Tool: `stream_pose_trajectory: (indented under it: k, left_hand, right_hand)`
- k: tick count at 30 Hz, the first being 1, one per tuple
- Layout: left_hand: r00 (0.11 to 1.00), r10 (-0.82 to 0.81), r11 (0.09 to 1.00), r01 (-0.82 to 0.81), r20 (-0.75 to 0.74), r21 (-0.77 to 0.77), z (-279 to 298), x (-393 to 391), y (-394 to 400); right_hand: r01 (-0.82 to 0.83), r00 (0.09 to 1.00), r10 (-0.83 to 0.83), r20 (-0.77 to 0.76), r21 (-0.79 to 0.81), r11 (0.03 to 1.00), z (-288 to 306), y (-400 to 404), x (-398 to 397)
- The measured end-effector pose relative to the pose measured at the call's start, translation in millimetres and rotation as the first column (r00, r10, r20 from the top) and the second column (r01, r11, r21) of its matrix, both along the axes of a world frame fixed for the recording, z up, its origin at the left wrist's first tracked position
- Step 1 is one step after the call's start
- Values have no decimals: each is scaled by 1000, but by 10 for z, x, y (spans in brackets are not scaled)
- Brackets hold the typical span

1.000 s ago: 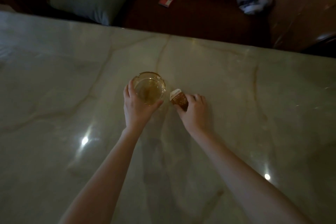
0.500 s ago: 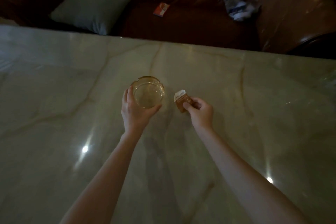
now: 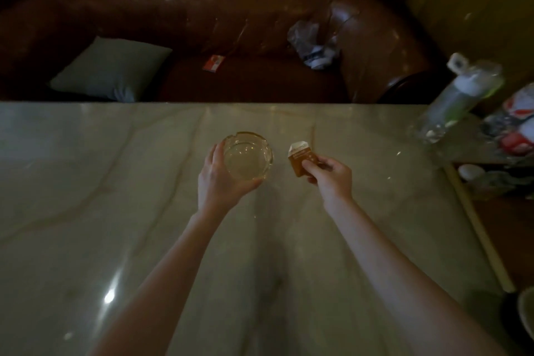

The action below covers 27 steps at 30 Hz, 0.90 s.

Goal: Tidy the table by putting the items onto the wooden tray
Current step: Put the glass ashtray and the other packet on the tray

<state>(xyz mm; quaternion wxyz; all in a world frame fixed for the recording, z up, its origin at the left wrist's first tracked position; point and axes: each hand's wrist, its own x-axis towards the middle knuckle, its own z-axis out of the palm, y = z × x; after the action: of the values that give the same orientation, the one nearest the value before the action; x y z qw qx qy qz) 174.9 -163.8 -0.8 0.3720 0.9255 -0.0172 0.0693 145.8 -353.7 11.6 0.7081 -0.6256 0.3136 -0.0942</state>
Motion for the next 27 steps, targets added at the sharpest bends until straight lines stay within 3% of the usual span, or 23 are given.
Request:
stream_pose_trajectory:
  k: [9, 27]
  left_hand:
    - [987, -154, 988, 154, 50, 9, 288, -357, -1103]
    - [892, -437, 897, 441, 117, -18, 104, -1212, -3440]
  right_hand:
    - [82, 996, -82, 32, -1, 997, 368, -1157, -573]
    - [298, 949, -304, -89, -68, 952, 104, -3232, -1972]
